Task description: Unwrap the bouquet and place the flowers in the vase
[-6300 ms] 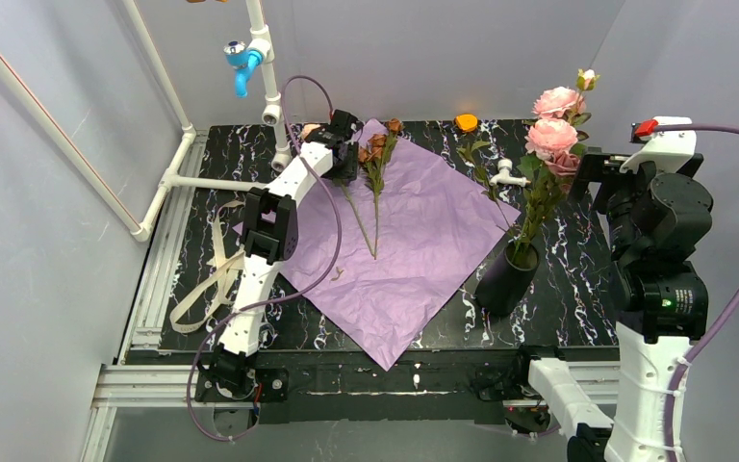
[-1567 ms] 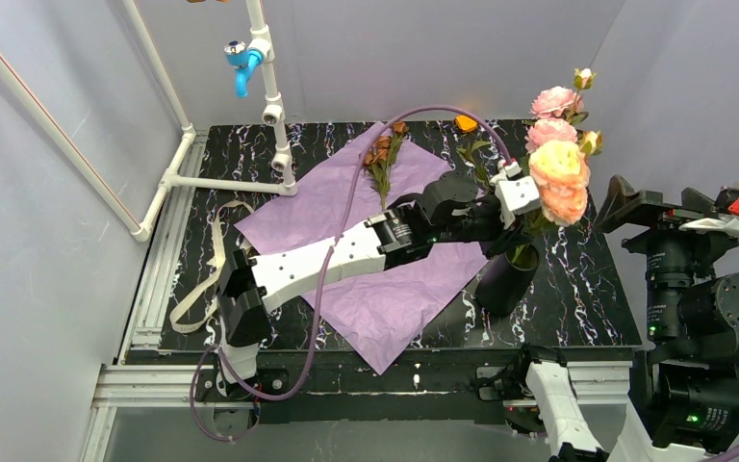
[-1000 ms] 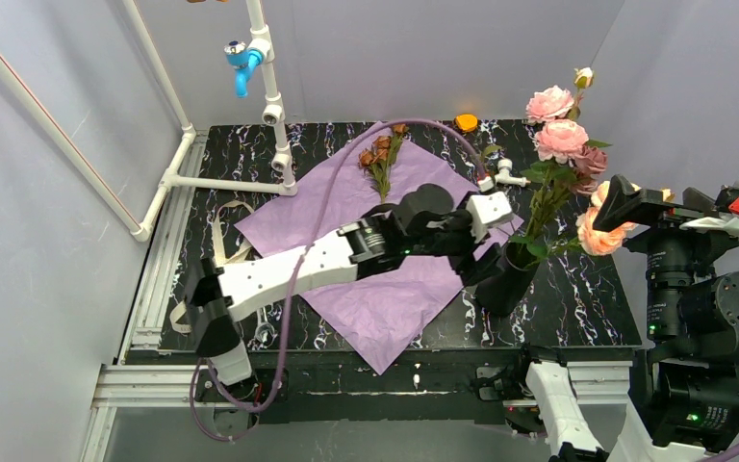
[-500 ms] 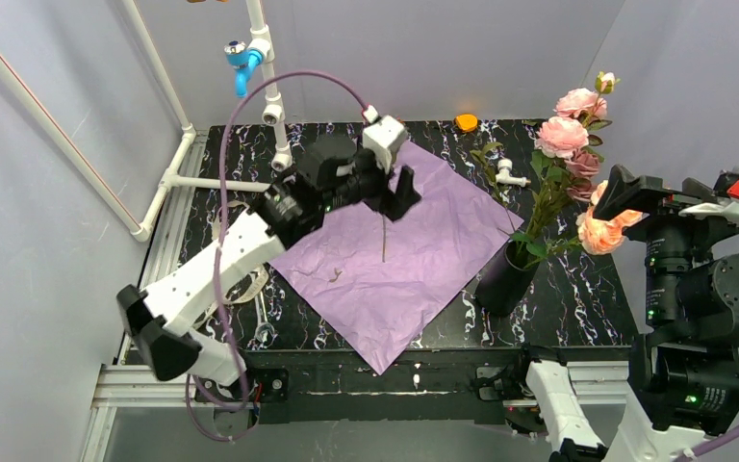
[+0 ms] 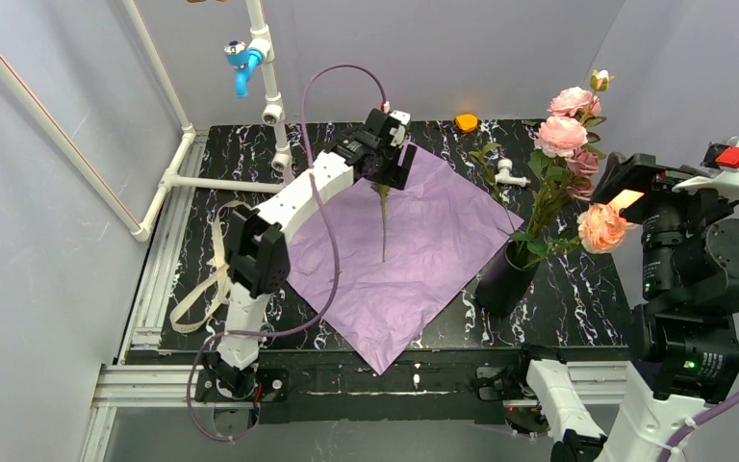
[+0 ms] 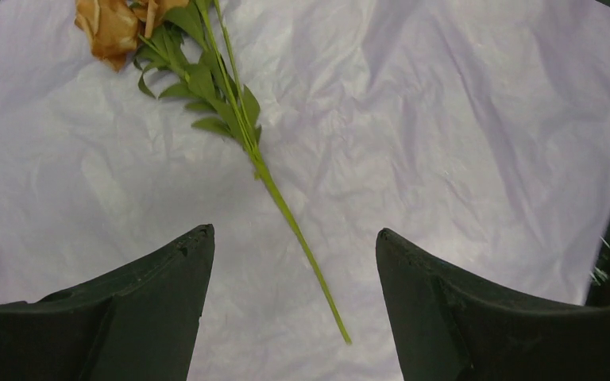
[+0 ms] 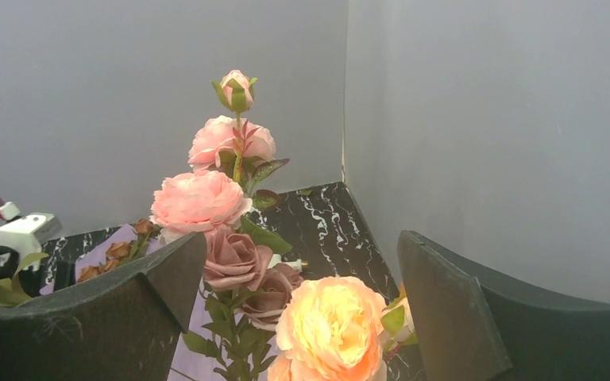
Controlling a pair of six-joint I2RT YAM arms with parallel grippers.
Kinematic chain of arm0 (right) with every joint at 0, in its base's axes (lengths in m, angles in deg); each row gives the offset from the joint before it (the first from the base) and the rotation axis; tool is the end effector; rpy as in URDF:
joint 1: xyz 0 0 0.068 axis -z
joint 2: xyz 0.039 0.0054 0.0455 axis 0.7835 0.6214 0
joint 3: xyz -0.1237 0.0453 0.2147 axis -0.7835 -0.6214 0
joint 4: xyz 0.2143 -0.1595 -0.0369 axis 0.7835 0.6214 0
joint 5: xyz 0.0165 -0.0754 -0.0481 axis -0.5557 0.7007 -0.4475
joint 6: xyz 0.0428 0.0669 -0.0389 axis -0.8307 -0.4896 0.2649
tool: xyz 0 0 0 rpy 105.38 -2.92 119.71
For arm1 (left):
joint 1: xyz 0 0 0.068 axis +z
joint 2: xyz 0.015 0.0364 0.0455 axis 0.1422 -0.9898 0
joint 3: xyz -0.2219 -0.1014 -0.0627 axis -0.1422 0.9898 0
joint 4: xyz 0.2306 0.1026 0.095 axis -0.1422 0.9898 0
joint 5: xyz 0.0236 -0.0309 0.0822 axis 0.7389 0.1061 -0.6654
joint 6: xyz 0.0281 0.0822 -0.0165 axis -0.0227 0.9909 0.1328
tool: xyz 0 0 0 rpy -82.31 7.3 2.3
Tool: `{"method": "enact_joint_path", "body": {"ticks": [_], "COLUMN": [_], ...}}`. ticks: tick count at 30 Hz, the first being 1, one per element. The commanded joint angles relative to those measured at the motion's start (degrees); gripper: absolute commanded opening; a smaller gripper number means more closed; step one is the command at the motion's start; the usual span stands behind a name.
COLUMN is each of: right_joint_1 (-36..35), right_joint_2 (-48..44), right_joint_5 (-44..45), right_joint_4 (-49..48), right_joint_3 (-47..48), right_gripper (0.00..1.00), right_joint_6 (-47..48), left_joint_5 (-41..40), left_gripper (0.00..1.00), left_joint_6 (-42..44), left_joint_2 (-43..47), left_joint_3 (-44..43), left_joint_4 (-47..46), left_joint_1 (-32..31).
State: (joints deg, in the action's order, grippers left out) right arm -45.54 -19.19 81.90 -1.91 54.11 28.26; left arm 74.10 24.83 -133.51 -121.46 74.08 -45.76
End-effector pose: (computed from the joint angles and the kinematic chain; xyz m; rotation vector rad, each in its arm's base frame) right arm 0.0994 -0.0230 0.5470 0.2341 1.3493 -0.1617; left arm 0.4114 -0.3070 0.2753 0.4838 2.1969 -0.3422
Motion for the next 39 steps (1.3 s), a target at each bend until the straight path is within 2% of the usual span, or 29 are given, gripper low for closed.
{"method": "enact_joint_path", "body": {"ticks": [1,8,16,23,27,29,33,35,39], "right_joint_1": [0.15,0.28,0.27,0.28,0.28,0.28,0.28,0.22,0.28], "right_joint_2": [1.63,3.21,4.62,3.96,3.5,3.24,2.38,1.9,1.2], "right_joint_5": [2.12,3.42,3.9,3.03,2.86,2.59,2.01,1.72,1.47], "right_joint_4": [-3.0,-2.38,-2.28,-3.57,-4.01,-4.16,-4.79,-5.14,-5.88], "right_joint_3": [1.46,2.67,2.65,0.87,0.5,0.2,-0.69,-1.11,-1.65], "right_gripper": [1.0,1.0,1.0,1.0,1.0,1.0,1.0,1.0,1.0], "right_joint_6": [1.92,2.33,4.52,4.0,4.0,3.85,3.11,2.86,2.85], "left_joint_5": [-2.16,-2.51,-0.81,-1.91,-0.95,-0.2,0.46,0.89,3.19], "left_gripper": [0.72,0.69,0.64,0.45,0.17,0.08,0.0,0.0,0.0], "left_joint_6": [1.68,4.33,7.16,8.3,5.98,5.43,5.15,5.14,4.88], "left_joint_2": [-8.06,-18.92,-26.79,-26.94,-24.76,-22.22,-16.02,-11.94,-1.41], "left_joint_3": [-9.14,-17.91,-19.96,-20.28,-20.37,-20.24,-19.38,-17.3,-7.04], "left_joint_4": [3.83,3.69,0.35,2.58,4.33,4.25,3.58,3.68,6.14], "left_joint_1": [2.46,4.07,4.97,5.63,6.69,6.82,6.82,6.82,6.74]}}
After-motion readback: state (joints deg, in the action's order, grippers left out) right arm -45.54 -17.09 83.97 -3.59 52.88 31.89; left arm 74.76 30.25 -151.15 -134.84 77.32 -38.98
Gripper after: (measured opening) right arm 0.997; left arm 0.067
